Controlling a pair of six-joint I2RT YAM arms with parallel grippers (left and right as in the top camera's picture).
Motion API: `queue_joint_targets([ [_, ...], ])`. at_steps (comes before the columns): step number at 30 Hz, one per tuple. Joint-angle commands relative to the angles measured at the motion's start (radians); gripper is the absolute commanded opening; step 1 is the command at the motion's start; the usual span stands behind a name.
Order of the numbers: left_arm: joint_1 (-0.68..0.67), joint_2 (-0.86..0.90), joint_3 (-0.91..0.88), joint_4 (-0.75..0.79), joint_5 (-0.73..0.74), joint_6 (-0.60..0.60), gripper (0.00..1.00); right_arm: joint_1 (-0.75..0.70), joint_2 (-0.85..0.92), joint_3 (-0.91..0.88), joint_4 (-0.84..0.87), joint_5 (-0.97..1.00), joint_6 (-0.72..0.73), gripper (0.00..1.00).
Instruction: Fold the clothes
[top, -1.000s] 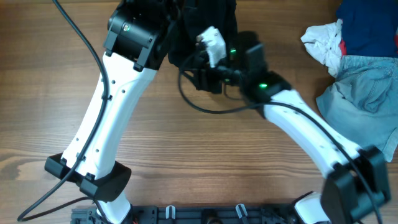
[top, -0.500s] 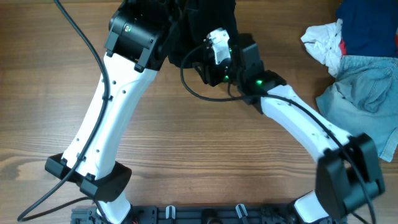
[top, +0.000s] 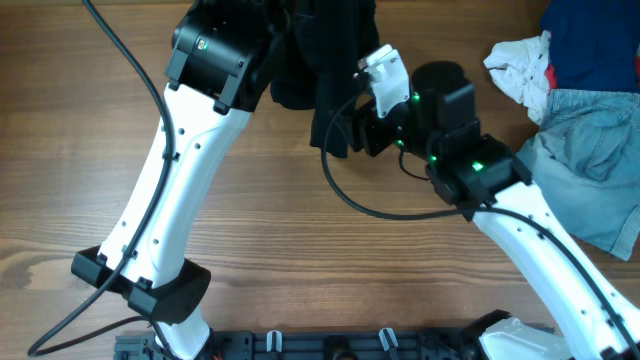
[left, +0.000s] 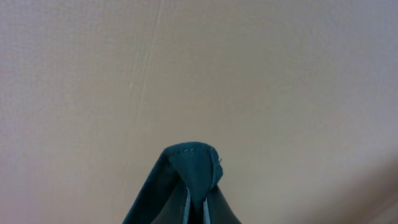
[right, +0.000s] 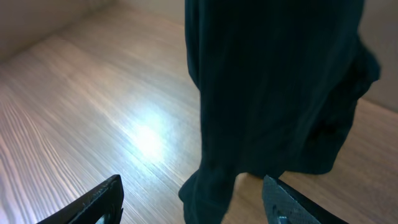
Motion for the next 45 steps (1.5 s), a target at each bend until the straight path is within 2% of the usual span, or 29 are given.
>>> queue_joint_targets([
  [1, 0.004, -0.031, 0.013, 0.014, -0.016, -0.01, 0.04, 0.001, 0.084, -0.001, 0.023, -0.012, -0.042, 0.72],
  [10, 0.003, -0.033, 0.013, 0.014, -0.016, -0.01, 0.04, 0.0, 0.323, -0.001, 0.252, 0.099, 0.057, 0.67],
  [14, 0.003, -0.034, 0.013, 0.014, -0.016, -0.009, 0.04, -0.001, 0.406, -0.001, 0.271, 0.116, 0.072, 0.45],
  [15, 0.003, -0.036, 0.013, 0.013, -0.017, -0.009, 0.04, -0.001, 0.417, -0.001, 0.266, 0.116, 0.08, 0.26],
  [17, 0.003, -0.042, 0.013, 0.001, -0.017, -0.009, 0.04, -0.003, 0.42, -0.001, 0.264, 0.114, 0.082, 0.04],
  [20, 0.004, -0.06, 0.013, -0.017, -0.019, 0.024, 0.04, -0.008, 0.361, -0.001, 0.263, 0.116, 0.082, 0.04],
  [26, 0.004, -0.142, 0.013, -0.114, -0.105, 0.118, 0.04, -0.095, 0.097, -0.001, 0.229, 0.12, 0.077, 0.04],
  [30, 0.004, -0.229, 0.013, -0.272, -0.19, 0.126, 0.04, -0.196, -0.132, 0.018, 0.239, 0.215, 0.039, 0.04],
  [34, 0.004, -0.294, 0.013, -0.394, -0.197, 0.126, 0.04, -0.274, -0.281, 0.077, 0.231, 0.224, -0.011, 0.04],
  [41, -0.013, -0.422, 0.013, -0.496, -0.196, 0.121, 0.04, -0.319, -0.433, 0.247, 0.006, 0.223, -0.078, 0.04],
  [45, -0.072, -0.531, 0.013, -0.535, -0.196, 0.107, 0.04, -0.319, -0.484, 0.363, -0.142, 0.223, -0.078, 0.04],
])
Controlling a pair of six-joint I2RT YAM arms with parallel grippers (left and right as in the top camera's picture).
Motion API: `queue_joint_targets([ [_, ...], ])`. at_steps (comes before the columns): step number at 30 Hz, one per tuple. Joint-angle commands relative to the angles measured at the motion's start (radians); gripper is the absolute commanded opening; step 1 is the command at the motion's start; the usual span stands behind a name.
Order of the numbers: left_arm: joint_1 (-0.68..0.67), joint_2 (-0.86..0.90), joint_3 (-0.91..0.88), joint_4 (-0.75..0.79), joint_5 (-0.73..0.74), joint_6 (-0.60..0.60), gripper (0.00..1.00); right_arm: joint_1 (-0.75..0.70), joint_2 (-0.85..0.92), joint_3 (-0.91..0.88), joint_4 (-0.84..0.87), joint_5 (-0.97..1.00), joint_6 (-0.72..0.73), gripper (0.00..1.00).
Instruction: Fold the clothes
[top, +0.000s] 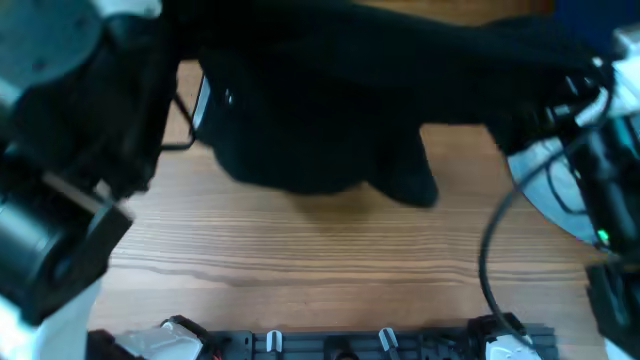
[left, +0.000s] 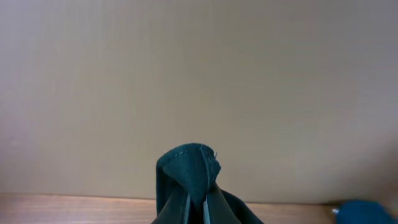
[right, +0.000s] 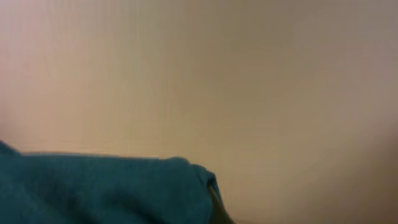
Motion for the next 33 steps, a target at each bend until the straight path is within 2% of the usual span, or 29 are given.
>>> queue_joint_targets([
  [1, -0.062, -0.129, 0.013, -0.021, -0.03, 0.0, 0.04, -0.005, -0.055, 0.135, -0.1, 0.022, -0.026, 0.04],
  [7, -0.134, -0.2, 0.013, -0.14, -0.04, -0.069, 0.04, -0.005, -0.061, 0.249, -0.237, 0.007, -0.027, 0.04],
  [14, -0.133, -0.108, 0.01, -0.32, -0.188, -0.194, 0.04, -0.005, 0.035, 0.249, -0.379, -0.064, -0.026, 0.04],
  [18, -0.122, -0.025, 0.01, -0.445, -0.277, -0.315, 0.04, -0.005, 0.153, 0.249, -0.438, -0.154, -0.051, 0.04],
  [24, -0.02, 0.116, 0.006, -0.647, -0.262, -0.54, 0.04, -0.005, 0.383, 0.249, -0.438, -0.245, -0.065, 0.04],
  [28, 0.04, 0.242, 0.003, -0.68, -0.226, -0.561, 0.04, -0.005, 0.576, 0.249, -0.424, -0.296, -0.078, 0.04],
  [33, 0.085, 0.414, 0.003, -0.637, -0.224, -0.561, 0.04, -0.003, 0.805, 0.249, -0.385, -0.298, -0.078, 0.04],
])
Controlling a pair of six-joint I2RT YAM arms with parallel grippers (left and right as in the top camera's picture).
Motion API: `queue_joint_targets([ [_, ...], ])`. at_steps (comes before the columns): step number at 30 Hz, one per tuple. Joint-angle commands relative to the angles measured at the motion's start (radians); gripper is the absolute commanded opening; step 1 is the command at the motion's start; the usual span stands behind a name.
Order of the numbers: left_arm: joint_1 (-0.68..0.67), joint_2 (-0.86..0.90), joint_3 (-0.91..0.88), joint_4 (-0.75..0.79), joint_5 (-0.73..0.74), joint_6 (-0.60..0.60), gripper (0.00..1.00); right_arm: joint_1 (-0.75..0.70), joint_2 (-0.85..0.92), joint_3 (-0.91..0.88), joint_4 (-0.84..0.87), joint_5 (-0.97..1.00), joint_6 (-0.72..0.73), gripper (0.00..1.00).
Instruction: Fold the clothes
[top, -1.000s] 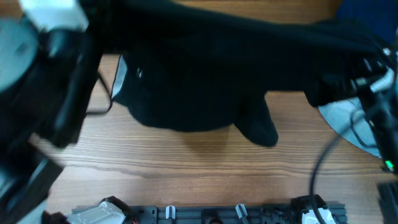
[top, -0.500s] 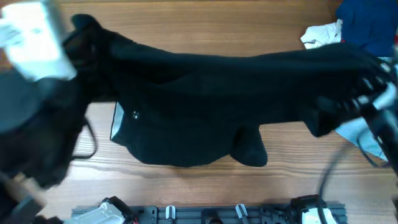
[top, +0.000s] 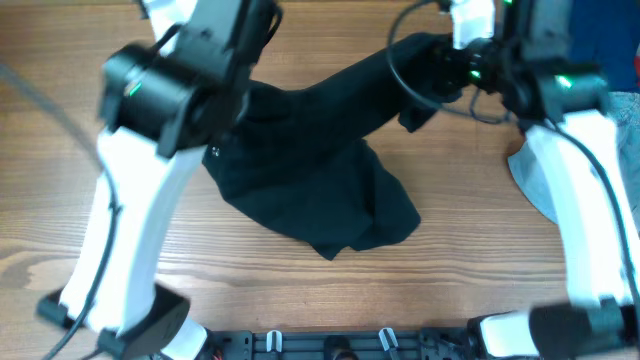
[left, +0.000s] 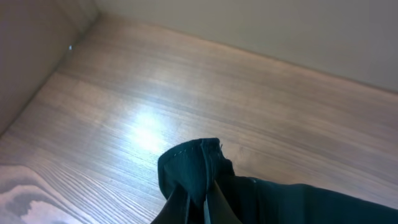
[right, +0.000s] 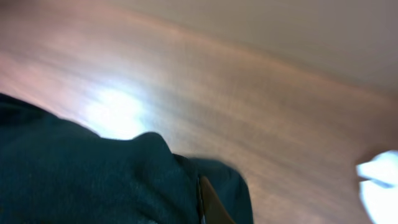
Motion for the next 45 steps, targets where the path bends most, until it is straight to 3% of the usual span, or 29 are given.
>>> queue_joint_targets([
  [1, 0.038, 0.137, -0.001, 0.041, -0.01, -0.045, 0.04, -0.003, 0.153, 0.005, 0.038, -0.042, -0.02, 0.04],
  [9, 0.149, 0.424, -0.001, 0.252, 0.031, -0.042, 0.04, -0.003, 0.394, 0.005, 0.234, -0.04, -0.016, 0.04],
  [19, 0.262, 0.589, -0.001, 0.614, 0.081, -0.042, 0.04, -0.003, 0.546, 0.005, 0.572, 0.05, 0.062, 0.05],
  [20, 0.268, 0.595, -0.001, 0.664, 0.084, -0.042, 0.16, -0.003, 0.564, 0.004, 0.638, 0.051, 0.061, 0.09],
  [22, 0.278, 0.603, -0.001, 0.773, 0.098, -0.042, 0.8, -0.003, 0.588, 0.004, 0.749, 0.058, 0.061, 0.69],
  [23, 0.281, 0.605, -0.001, 0.808, 0.098, -0.042, 1.0, -0.003, 0.594, 0.004, 0.798, 0.065, 0.068, 1.0],
  [28, 0.283, 0.603, -0.001, 0.918, 0.098, 0.041, 1.0, -0.003, 0.566, 0.005, 0.905, 0.092, 0.148, 1.0],
  [33, 0.27, 0.594, -0.001, 0.832, 0.122, 0.117, 1.0, -0.003, 0.465, 0.005, 0.787, 0.044, 0.134, 1.0],
  [40, 0.275, 0.602, -0.001, 0.596, 0.5, 0.117, 1.0, 0.019, 0.424, 0.005, 0.569, -0.049, 0.029, 1.0],
  [45, 0.277, 0.632, -0.001, 0.566, 0.555, 0.131, 1.0, 0.03, 0.491, 0.005, 0.562, -0.045, 0.016, 1.0],
])
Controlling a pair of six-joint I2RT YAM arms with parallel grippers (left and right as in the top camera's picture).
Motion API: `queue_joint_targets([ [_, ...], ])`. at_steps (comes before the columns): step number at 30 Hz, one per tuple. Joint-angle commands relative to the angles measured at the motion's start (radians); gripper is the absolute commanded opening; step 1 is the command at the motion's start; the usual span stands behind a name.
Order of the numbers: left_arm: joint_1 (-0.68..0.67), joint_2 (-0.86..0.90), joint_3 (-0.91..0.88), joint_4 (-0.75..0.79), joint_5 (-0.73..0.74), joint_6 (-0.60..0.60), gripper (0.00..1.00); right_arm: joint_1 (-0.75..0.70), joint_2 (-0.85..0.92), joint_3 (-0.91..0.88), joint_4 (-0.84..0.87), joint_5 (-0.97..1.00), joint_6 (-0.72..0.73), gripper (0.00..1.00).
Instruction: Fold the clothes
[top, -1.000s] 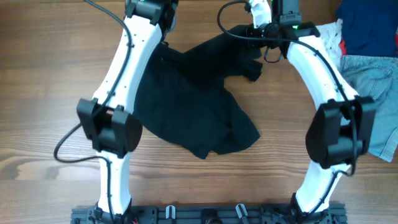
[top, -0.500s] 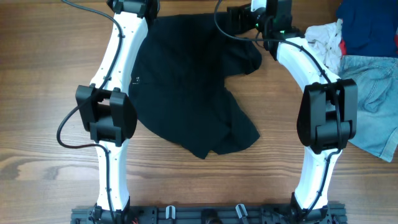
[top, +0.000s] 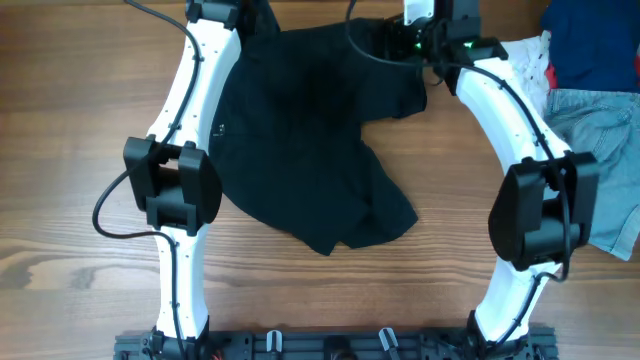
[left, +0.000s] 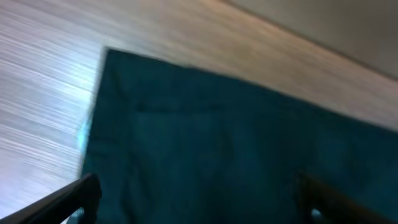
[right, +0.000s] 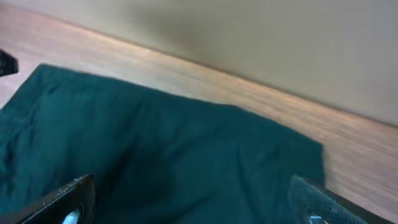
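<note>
A black garment (top: 300, 130) lies spread on the wooden table (top: 80, 200), its straight top edge at the far side and its lower part bunched in folds near the middle. My left gripper (top: 252, 16) hovers open over the garment's far left corner. In the left wrist view the dark cloth (left: 211, 137) fills the space between the spread fingers (left: 79, 194). My right gripper (top: 397, 40) stands open over the far right corner. The right wrist view shows cloth (right: 174, 149) under the gripper (right: 193, 205), with nothing gripped.
A pile of other clothes sits at the right edge: a white cloth (top: 520, 62), a dark blue piece (top: 595, 35) and light denim shorts (top: 600, 160). A wall (right: 249, 37) rises just beyond the table's far edge.
Both grippers were shut on the garment's top corners, holding it off the table. Now both are open, and the top edge lies flat at the far side.
First my left gripper held the garment hanging while the right stood open beside it. Then both were shut on it, stretched high between them. Later its lower part rested on the table. Now it lies spread out and released.
</note>
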Motion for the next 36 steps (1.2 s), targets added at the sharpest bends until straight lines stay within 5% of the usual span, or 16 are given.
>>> queue_joint_targets([
  [1, 0.003, 0.037, 0.006, -0.005, 0.119, 0.043, 1.0, 0.002, 0.085, 0.008, 0.019, -0.008, -0.001, 1.0],
  [22, 0.027, 0.041, 0.006, -0.045, 0.118, 0.121, 1.0, -0.188, 0.219, 0.008, -0.084, -0.002, 0.118, 0.96],
  [29, 0.081, -0.059, 0.007, -0.121, 0.116, 0.123, 0.98, -0.173, -0.007, 0.008, -0.203, -0.163, 0.137, 1.0],
  [36, 0.09, -0.245, 0.007, -0.402, 0.203, 0.108, 0.99, -0.169, -0.293, 0.008, -0.49, -0.256, 0.203, 1.0],
])
